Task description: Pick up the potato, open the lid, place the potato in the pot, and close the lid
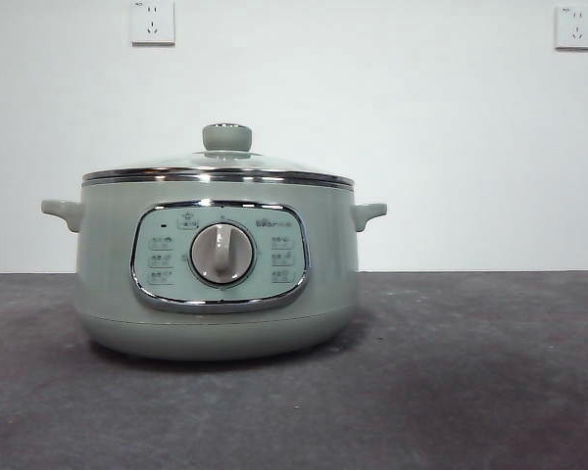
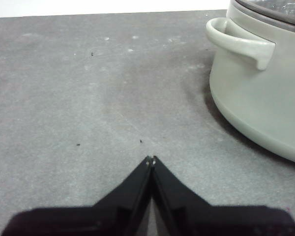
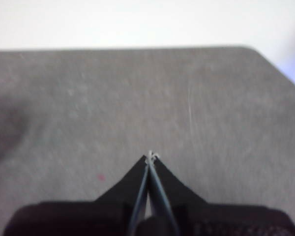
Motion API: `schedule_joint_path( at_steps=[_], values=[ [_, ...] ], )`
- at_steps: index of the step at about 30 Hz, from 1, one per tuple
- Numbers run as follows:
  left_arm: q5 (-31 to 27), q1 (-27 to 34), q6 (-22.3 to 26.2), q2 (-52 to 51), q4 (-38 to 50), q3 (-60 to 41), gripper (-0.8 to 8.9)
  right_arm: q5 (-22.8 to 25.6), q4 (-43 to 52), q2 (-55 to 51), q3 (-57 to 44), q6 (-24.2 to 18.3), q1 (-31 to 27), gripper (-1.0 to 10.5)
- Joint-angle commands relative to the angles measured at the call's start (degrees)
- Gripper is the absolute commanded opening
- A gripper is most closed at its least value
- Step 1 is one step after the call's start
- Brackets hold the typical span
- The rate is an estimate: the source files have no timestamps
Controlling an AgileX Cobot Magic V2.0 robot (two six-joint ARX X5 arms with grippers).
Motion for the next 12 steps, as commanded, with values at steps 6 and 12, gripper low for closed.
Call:
schedule_joint_path(
  at_steps=[6,12],
  values=[
    [0.3,0.2,0.1,0.0,0.3,-0.6,-0.03,-0.4,7.3,-12.0,-14.8,-0.1,-1.7,0.0],
    [0.2,0.2,0.1,0.0,0.4,-0.6,-0.03,-0.5,10.4,-13.1,-18.3,-5.5,-1.7,0.0]
  ],
)
